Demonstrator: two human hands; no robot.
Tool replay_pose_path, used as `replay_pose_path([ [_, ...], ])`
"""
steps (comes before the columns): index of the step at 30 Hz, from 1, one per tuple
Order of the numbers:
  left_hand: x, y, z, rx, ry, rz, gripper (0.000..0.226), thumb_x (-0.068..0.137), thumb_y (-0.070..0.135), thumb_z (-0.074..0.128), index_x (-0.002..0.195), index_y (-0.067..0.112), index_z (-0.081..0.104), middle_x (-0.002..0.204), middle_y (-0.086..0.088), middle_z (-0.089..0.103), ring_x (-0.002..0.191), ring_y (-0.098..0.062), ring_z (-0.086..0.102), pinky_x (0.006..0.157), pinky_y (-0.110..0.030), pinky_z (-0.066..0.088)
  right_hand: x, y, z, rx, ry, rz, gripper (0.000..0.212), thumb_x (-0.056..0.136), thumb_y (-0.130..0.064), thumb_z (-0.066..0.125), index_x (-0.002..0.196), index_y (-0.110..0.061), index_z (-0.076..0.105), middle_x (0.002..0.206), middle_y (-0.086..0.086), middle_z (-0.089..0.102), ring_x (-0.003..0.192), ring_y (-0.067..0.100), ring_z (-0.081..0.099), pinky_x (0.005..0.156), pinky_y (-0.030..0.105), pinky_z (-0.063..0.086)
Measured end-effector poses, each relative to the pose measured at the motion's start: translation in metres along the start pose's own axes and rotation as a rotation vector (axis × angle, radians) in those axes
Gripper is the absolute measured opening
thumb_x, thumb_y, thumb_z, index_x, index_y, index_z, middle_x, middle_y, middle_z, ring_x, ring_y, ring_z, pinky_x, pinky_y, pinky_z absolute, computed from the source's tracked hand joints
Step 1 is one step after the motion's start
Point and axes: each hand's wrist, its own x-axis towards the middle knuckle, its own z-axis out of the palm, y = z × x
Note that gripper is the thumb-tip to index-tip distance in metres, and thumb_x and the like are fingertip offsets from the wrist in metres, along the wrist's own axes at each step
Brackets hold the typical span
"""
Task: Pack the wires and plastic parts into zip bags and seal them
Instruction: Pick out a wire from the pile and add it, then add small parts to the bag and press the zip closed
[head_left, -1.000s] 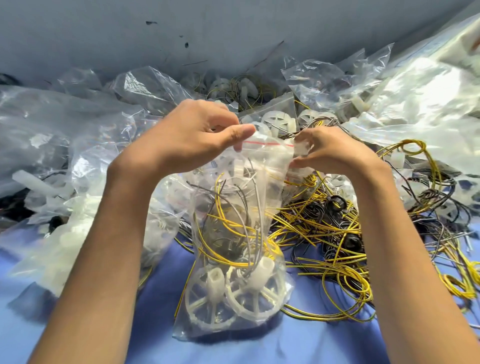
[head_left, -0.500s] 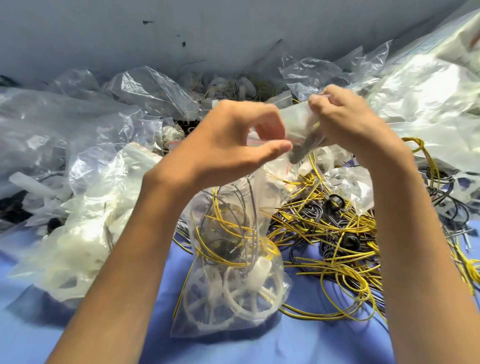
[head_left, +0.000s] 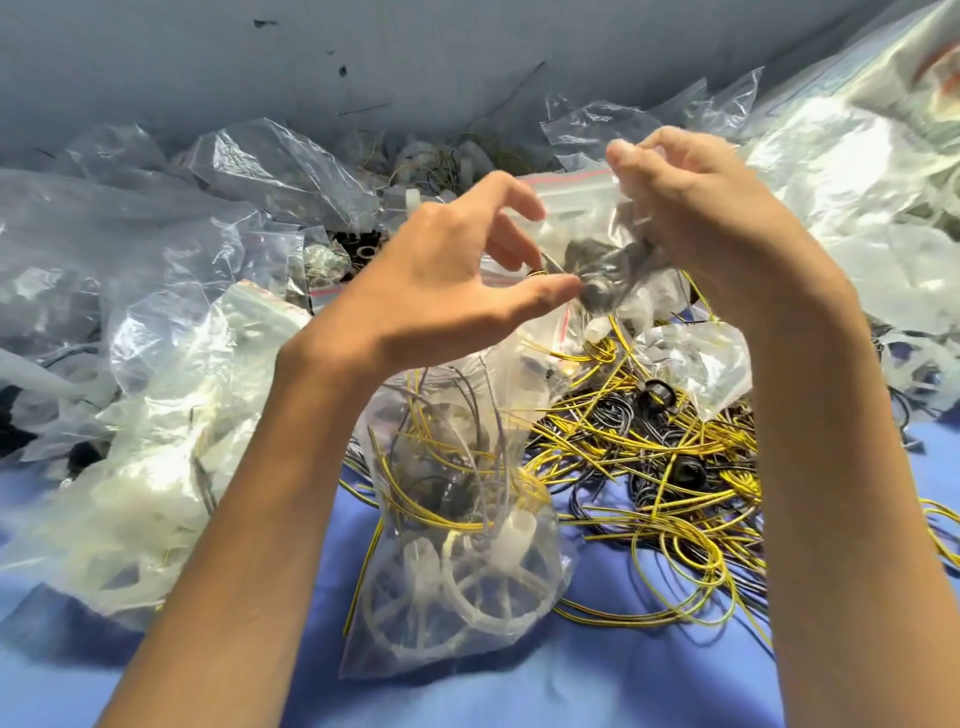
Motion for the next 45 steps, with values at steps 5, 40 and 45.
replay_pose_path([
  [5, -0.005, -0.001, 0.000, -0.042, -0.113, -0.040, 0.049, 0.082, 0.055, 0.060, 0.124, 0.032, 0.050, 0.101, 0.016, 0.063, 0.094, 0.015, 0.056, 0.078, -0.002, 0.042, -0.006, -0.004, -0.001, 0.076, -0.050, 0.076, 0.023, 0.097, -0.025, 0.052, 0.077, -0.019, 0.044, 0.061, -0.005, 0.050, 0.049, 0.008, 0.045, 0.053, 0.028, 0.039],
  [40, 0.017, -0.001, -0.016, -0.043, 0.011, -0.106, 0.058, 0.080, 0.030, 0.073, 0.131, 0.027, 0.045, 0.084, 0.012, 0.061, 0.071, -0.009, 0.063, 0.073, -0.024, 0.051, -0.009, -0.006, 0.008, 0.248, -0.404, -0.025, 0.024, 0.100, -0.007, 0.041, 0.121, -0.011, 0.052, 0.072, -0.005, 0.071, 0.059, 0.015, 0.070, 0.056, 0.023, 0.055],
  [45, 0.013, -0.005, -0.028, -0.249, 0.039, -0.153, 0.072, 0.073, 0.024, 0.079, 0.133, 0.031, 0.039, 0.075, 0.010, 0.064, 0.079, -0.003, 0.064, 0.077, -0.021, 0.051, -0.016, -0.018, 0.010, 0.222, -0.403, -0.066, 0.019, 0.101, -0.008, 0.042, 0.114, -0.014, 0.055, 0.081, 0.001, 0.072, 0.061, 0.019, 0.071, 0.054, 0.022, 0.052],
])
